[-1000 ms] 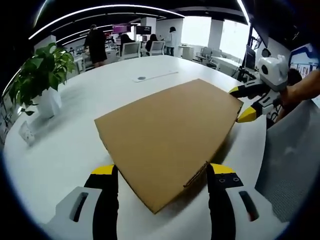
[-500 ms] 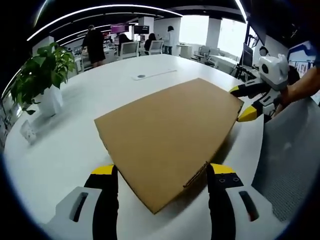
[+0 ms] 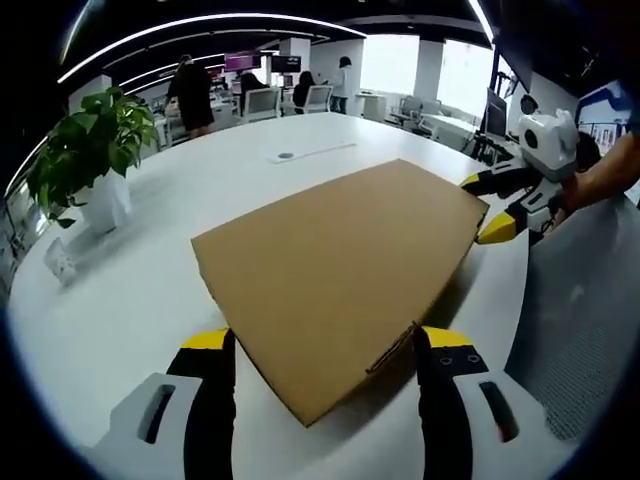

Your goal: Operate the shoe box by opening the lid, removing the specified soft item, and placing it in the target area until the item is outside and the box remains undamaged.

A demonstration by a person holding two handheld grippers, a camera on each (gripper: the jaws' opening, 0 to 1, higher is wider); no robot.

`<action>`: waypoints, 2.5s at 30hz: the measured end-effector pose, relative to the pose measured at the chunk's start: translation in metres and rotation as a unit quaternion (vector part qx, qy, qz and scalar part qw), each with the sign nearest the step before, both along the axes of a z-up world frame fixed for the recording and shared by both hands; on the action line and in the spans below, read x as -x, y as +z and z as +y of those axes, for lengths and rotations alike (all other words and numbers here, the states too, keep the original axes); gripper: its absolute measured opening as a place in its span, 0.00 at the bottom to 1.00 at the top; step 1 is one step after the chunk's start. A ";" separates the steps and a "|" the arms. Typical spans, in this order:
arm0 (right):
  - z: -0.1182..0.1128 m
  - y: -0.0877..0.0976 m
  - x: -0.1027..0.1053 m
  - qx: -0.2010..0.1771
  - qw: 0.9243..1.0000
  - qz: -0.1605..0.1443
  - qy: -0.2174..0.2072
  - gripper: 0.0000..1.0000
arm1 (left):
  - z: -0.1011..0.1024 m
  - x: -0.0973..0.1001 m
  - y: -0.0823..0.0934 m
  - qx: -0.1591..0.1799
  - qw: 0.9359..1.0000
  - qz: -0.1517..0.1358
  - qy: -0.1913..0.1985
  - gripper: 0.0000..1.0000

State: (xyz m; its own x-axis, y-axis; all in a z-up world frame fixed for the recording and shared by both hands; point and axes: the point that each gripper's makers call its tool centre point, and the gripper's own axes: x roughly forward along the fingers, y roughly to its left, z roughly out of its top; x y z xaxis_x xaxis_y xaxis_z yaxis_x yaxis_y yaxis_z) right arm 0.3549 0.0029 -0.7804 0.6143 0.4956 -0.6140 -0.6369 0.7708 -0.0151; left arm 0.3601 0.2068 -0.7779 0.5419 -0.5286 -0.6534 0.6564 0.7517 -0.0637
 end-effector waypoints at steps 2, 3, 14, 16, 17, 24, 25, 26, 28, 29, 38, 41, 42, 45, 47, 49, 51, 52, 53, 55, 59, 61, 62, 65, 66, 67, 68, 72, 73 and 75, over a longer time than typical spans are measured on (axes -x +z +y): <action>-0.001 -0.001 0.000 0.005 1.000 -0.007 0.004 0.56 | 0.002 0.002 -0.002 -0.004 1.000 0.000 0.002 0.74; -0.001 -0.001 0.001 0.007 1.000 -0.010 0.006 0.56 | 0.002 0.003 -0.003 -0.006 1.000 -0.005 0.003 0.74; -0.004 -0.007 0.002 0.017 1.000 -0.016 0.013 0.54 | 0.010 0.010 -0.010 0.009 0.999 -0.006 0.035 0.68; -0.005 -0.008 0.003 0.017 1.000 -0.015 0.012 0.53 | 0.011 0.010 -0.010 0.012 0.999 -0.010 0.041 0.66; -0.006 -0.008 0.003 0.016 1.000 -0.016 0.011 0.52 | 0.010 0.010 -0.009 0.013 0.999 -0.012 0.043 0.66; -0.005 -0.008 0.003 0.013 1.000 -0.017 0.008 0.52 | 0.008 0.012 -0.009 0.022 0.998 -0.019 0.049 0.63; -0.005 -0.008 0.003 0.013 1.000 -0.017 0.008 0.51 | 0.007 0.012 -0.008 0.024 0.998 -0.019 0.051 0.63; -0.005 -0.007 0.003 0.013 1.000 -0.016 0.008 0.51 | 0.007 0.012 -0.007 0.024 0.998 -0.020 0.052 0.62; -0.005 -0.007 0.003 0.012 1.000 -0.014 0.007 0.51 | 0.007 0.013 -0.006 0.025 0.998 -0.021 0.054 0.62; -0.005 -0.007 0.004 0.012 1.000 -0.014 0.007 0.51 | 0.006 0.013 -0.005 0.028 0.998 -0.019 0.057 0.62; -0.005 -0.001 0.005 0.005 1.000 -0.003 0.002 0.50 | 0.006 0.012 -0.001 0.024 0.998 -0.015 0.058 0.61; -0.004 0.002 0.005 0.003 1.000 -0.002 0.001 0.50 | 0.006 0.012 0.001 0.025 0.998 -0.014 0.059 0.62; -0.004 0.003 0.005 0.001 1.000 0.000 -0.001 0.50 | 0.006 0.012 0.001 0.025 0.998 -0.013 0.059 0.62; -0.004 0.005 0.005 -0.003 1.000 0.002 -0.003 0.50 | 0.006 0.012 0.003 0.024 0.998 -0.014 0.059 0.62; -0.003 0.008 0.005 -0.007 1.000 0.002 -0.005 0.50 | 0.006 0.013 0.006 0.024 0.998 -0.014 0.059 0.62; -0.003 0.011 0.005 -0.009 1.000 0.002 -0.005 0.51 | 0.006 0.013 0.009 0.025 0.998 -0.015 0.058 0.62; -0.003 0.013 0.005 -0.012 1.000 0.003 -0.006 0.51 | 0.006 0.013 0.012 0.024 0.998 -0.016 0.057 0.62; -0.003 0.015 0.005 -0.013 1.000 0.004 -0.006 0.51 | 0.006 0.013 0.013 0.024 0.998 -0.016 0.057 0.62; -0.002 0.017 0.005 -0.015 1.000 0.005 -0.008 0.51 | 0.006 0.014 0.014 0.024 0.998 -0.015 0.056 0.63; -0.002 0.020 0.006 -0.017 1.000 0.005 -0.008 0.52 | 0.005 0.014 0.016 0.023 0.998 -0.016 0.054 0.63; -0.002 0.025 0.006 -0.022 1.000 0.005 -0.010 0.52 | 0.005 0.014 0.022 0.023 0.998 -0.017 0.055 0.64; -0.002 0.028 0.006 -0.022 1.000 0.004 -0.009 0.53 | 0.005 0.014 0.025 0.023 0.998 -0.017 0.055 0.64; -0.001 0.030 0.006 -0.023 1.000 0.004 -0.010 0.53 | 0.005 0.014 0.026 0.024 0.998 -0.018 0.055 0.64; -0.001 0.034 0.006 -0.024 1.000 0.004 -0.010 0.53 | 0.004 0.015 0.031 0.028 0.998 -0.019 0.055 0.65; 0.000 0.036 0.006 -0.023 1.000 0.003 -0.009 0.54 | 0.004 0.015 0.033 0.028 0.998 -0.021 0.054 0.65; 0.000 0.038 0.006 -0.022 1.000 0.001 -0.008 0.54 | 0.004 0.015 0.034 0.027 0.998 -0.022 0.053 0.66; 0.000 0.040 0.005 -0.022 1.000 0.000 -0.007 0.54 | 0.004 0.015 0.037 0.028 0.998 -0.024 0.052 0.66; -0.001 0.047 0.003 -0.021 1.000 -0.007 -0.004 0.54 | 0.004 0.014 0.045 0.030 0.998 -0.032 0.052 0.66; -0.001 0.050 0.002 -0.021 1.000 -0.009 -0.005 0.54 | 0.004 0.013 0.048 0.030 0.998 -0.034 0.052 0.66; -0.001 0.054 0.001 -0.021 1.000 -0.014 -0.004 0.54 | 0.003 0.012 0.051 0.029 0.998 -0.038 0.051 0.66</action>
State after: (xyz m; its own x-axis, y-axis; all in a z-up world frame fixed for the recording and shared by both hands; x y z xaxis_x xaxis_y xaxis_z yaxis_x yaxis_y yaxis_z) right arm 0.3537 0.0022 -0.7266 0.6344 0.5156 -0.5760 -0.6311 0.7757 -0.0007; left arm 0.3481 0.2103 -0.7264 0.6415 -0.5041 -0.5782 0.5811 0.8114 -0.0628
